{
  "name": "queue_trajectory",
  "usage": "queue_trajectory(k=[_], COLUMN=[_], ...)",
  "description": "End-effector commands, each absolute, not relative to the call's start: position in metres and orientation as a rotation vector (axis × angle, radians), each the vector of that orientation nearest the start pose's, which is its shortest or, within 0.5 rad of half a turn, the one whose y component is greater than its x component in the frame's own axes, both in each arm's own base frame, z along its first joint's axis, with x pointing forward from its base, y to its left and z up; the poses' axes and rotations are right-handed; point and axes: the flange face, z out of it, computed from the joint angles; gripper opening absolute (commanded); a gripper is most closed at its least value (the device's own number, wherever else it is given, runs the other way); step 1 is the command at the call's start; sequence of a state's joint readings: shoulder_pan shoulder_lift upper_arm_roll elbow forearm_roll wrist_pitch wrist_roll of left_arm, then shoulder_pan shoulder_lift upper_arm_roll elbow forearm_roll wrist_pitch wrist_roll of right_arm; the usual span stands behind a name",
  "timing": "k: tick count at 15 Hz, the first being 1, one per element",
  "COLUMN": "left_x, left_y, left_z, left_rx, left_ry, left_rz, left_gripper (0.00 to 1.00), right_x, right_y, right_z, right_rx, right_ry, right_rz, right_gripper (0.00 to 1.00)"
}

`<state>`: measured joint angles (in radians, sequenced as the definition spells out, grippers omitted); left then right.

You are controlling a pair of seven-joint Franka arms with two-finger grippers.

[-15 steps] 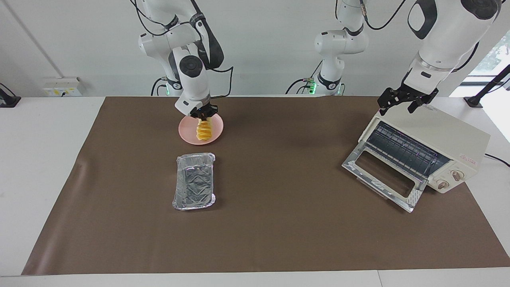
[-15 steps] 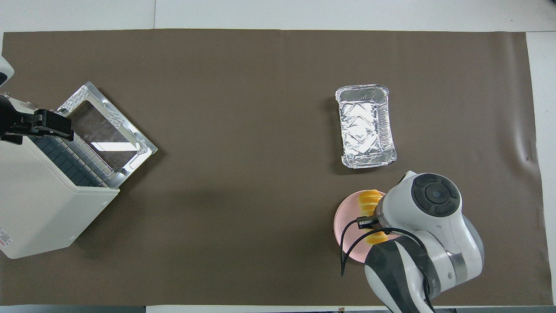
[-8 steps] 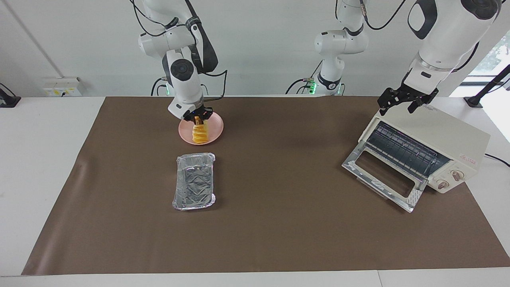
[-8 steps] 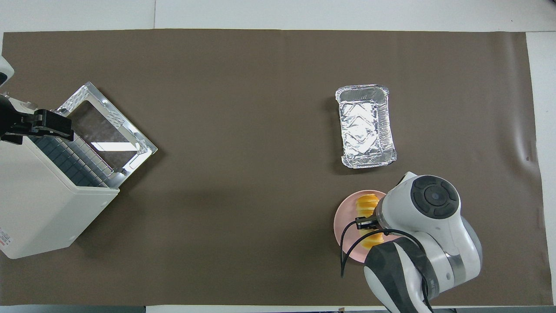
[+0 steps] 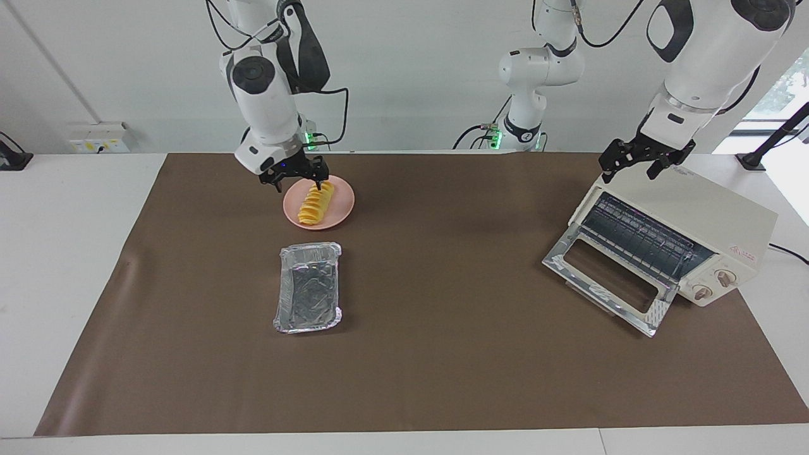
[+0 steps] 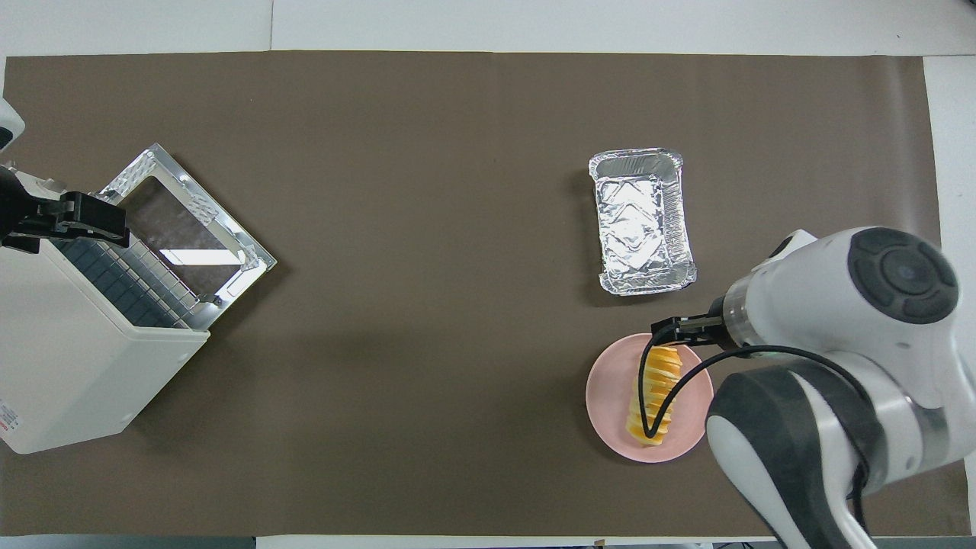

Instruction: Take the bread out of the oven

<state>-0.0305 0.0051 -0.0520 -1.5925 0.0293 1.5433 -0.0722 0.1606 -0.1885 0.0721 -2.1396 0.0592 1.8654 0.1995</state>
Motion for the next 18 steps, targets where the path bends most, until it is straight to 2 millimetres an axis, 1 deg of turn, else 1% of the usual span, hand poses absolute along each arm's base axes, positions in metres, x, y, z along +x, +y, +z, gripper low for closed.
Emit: queue_trajectory(k=[1,3,4,5,6,7,8,11,14,15,18], left_x=[0.543,0.543,0.543,0.543,0.543,0.543,0.543,0.543,0.543,0.543,0.543], left_y=[-0.040,-0.040,-0.040,-0.040,-0.040,-0.040,-0.040,-0.040,-0.040,-0.040,-0.040], left_z=[0.611,0.611,0.611,0.612,0.611,0.611,0.612,0.611,0.612,0.612,0.611], left_rx=[-3.122,-3.124,-3.124,-3.124,-3.122,-3.122,-3.124,-3.124,-3.124,-3.123,-3.124], left_ry=[0.007,0.007,0.007,0.007,0.007,0.007,0.007,0.007,0.007,0.007,0.007], left_rz=[0.072,0.073,0.073,0.070,0.072,0.072,0.070,0.073,0.073,0.070,0.073], left_gripper=[1.00,1.00,1.00,1.00,1.00,1.00,1.00,1.00,1.00,1.00,1.00], right_x=[0.512,0.540,0.549,0.553,0.555,0.556,0.556,0.547,0.544,0.543,0.544], right_y=[0.088,0.065,0.056,0.049,0.043,0.040,0.040,0.039,0.036,0.031,0.030], right_z=[0.553,0.592,0.603,0.616,0.620,0.617,0.611,0.597,0.595,0.595,0.596], right_rx=[-3.101,-3.114,-3.140,-3.172,-3.192,-3.193,-3.195,-3.196,-3.195,-3.196,-3.197], right_ry=[0.020,-0.007,-0.050,-0.091,-0.108,-0.098,-0.099,-0.090,-0.084,-0.072,-0.060], right_rz=[0.102,0.122,0.106,0.072,0.071,0.088,0.110,0.174,0.211,0.219,0.209], right_gripper=[1.00,1.00,1.00,1.00,1.00,1.00,1.00,1.00,1.00,1.00,1.00])
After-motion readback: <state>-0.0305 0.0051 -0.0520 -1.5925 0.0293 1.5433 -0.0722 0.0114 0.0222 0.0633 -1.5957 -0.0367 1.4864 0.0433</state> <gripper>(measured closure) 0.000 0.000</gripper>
